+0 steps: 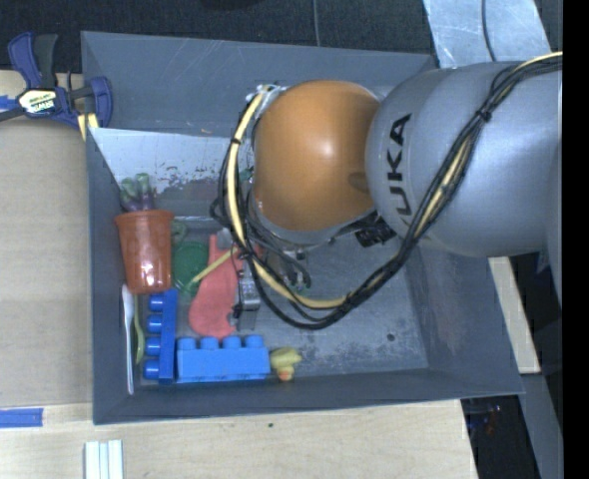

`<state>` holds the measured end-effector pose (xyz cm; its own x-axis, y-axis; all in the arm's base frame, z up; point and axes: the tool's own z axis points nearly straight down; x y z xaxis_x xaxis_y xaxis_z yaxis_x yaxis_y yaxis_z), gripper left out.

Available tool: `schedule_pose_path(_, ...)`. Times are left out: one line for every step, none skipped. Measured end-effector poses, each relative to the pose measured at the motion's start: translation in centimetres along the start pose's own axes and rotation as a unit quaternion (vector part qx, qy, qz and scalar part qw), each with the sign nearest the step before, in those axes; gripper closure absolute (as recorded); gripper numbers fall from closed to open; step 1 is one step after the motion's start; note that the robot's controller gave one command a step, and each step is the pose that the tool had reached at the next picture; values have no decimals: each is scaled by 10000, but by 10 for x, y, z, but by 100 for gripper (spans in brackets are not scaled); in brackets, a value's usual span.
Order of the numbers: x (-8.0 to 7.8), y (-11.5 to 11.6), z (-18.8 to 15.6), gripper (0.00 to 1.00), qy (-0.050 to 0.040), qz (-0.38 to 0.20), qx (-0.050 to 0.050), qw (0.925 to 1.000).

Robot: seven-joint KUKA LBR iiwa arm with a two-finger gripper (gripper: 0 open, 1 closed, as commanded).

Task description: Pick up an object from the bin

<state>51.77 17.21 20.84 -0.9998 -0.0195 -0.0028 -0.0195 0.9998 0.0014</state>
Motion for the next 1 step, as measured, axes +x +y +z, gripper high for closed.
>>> schedule_pose_path(1, -18, 15, 0, -8, -20, -4, 10000)
